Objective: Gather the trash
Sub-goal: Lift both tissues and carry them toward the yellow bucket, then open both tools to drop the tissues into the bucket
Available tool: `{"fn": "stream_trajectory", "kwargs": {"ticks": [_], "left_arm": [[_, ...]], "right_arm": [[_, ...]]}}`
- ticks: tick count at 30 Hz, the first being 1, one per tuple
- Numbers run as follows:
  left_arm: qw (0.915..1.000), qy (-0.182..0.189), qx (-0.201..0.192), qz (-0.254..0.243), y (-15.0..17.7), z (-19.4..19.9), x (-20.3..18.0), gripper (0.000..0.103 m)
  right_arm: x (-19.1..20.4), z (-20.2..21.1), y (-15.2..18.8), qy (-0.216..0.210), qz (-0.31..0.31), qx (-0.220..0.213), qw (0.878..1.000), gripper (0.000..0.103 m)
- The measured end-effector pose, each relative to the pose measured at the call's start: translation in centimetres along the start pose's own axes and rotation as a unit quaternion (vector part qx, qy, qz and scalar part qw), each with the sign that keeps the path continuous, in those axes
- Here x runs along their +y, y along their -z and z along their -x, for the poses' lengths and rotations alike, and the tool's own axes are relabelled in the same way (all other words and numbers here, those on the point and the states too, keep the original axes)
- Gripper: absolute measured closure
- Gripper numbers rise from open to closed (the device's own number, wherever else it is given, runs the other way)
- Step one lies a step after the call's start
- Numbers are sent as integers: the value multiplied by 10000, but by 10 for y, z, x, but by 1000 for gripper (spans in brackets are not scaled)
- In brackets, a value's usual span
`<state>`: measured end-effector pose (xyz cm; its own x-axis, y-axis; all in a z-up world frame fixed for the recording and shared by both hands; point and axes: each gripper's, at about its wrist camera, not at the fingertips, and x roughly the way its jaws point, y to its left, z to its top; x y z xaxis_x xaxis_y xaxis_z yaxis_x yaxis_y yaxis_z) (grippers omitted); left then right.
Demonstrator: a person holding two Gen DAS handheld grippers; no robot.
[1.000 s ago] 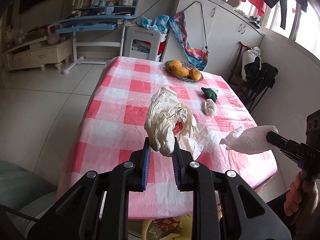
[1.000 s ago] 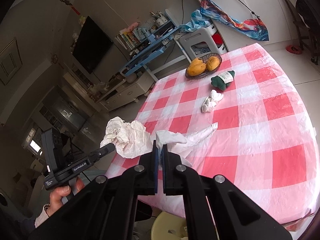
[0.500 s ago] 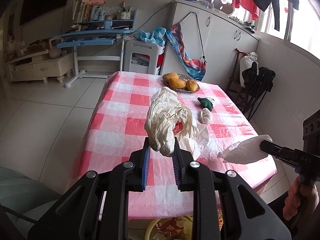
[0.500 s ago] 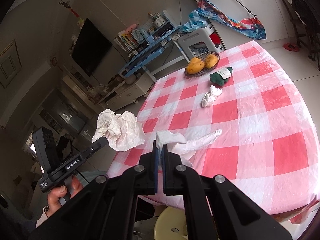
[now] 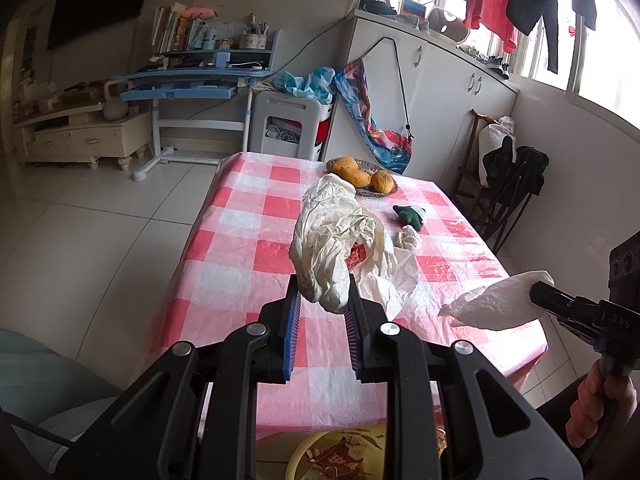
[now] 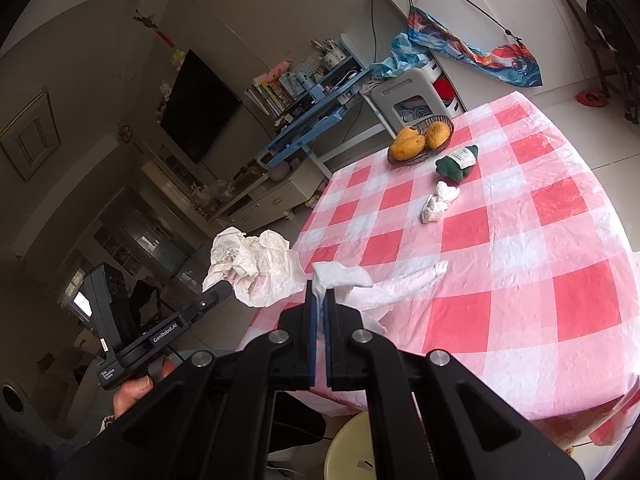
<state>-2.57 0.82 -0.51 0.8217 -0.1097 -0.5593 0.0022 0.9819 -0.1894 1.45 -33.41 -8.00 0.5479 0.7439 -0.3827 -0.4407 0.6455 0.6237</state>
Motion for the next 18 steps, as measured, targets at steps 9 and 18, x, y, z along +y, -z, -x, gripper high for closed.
{"fn": "stream_trajectory", "kwargs": {"ticks": [9, 18], "left_arm": [[10000, 35, -22, 22, 10, 12, 0, 82], [9999, 110, 129, -28, 32, 29, -2, 82]], "right_arm": [[23, 5, 26, -100, 262, 386, 9989, 99], [61, -11, 80, 183, 992, 1535, 9830, 99]]}}
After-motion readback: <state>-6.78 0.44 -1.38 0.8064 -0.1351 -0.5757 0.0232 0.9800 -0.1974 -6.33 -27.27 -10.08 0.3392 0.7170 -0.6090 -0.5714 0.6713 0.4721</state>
